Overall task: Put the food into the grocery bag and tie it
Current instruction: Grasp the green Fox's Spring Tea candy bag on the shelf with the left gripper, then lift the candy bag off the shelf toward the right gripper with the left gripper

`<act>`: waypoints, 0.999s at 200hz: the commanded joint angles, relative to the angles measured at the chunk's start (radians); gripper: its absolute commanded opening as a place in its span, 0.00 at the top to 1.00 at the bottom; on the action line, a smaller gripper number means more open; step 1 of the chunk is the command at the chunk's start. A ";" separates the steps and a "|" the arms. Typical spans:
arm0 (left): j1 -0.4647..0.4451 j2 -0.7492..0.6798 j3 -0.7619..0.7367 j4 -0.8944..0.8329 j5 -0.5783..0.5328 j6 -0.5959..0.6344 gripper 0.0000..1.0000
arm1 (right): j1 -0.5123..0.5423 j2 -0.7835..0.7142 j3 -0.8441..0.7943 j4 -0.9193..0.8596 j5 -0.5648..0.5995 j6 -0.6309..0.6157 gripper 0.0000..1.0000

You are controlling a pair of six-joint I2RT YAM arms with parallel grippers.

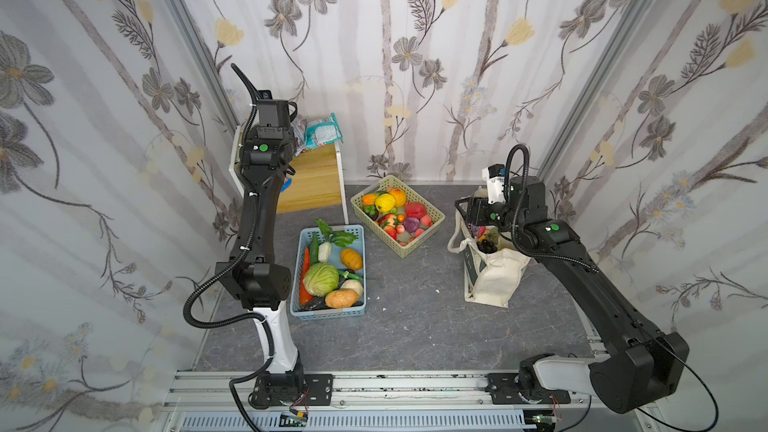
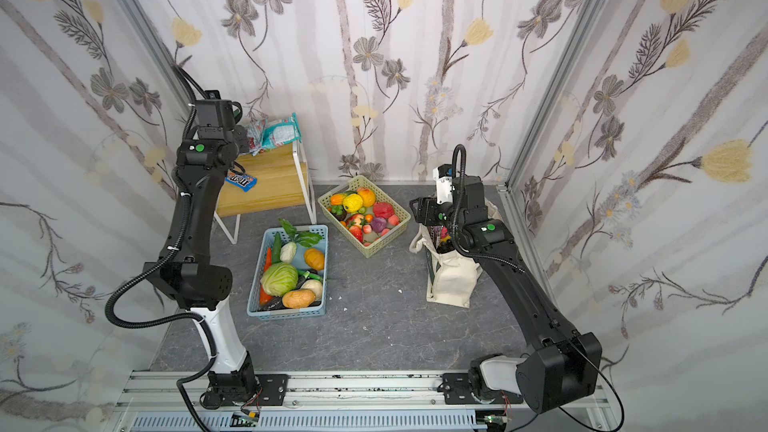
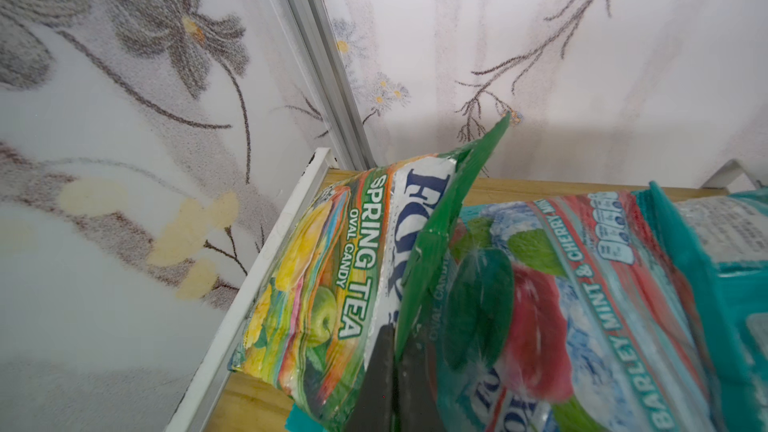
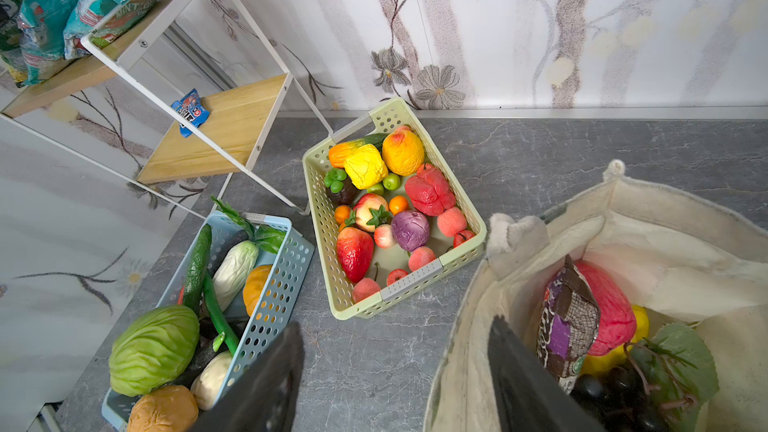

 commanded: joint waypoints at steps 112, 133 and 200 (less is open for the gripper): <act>-0.045 -0.232 -0.177 0.138 0.007 0.018 1.00 | 0.017 -0.007 0.009 0.031 -0.002 0.004 0.30; -0.061 -0.280 -0.222 0.160 0.007 0.027 1.00 | 0.019 -0.004 0.013 0.032 -0.005 0.003 0.30; -0.112 -0.425 -0.327 0.205 0.037 0.042 1.00 | 0.029 0.001 0.023 0.028 -0.008 0.000 0.30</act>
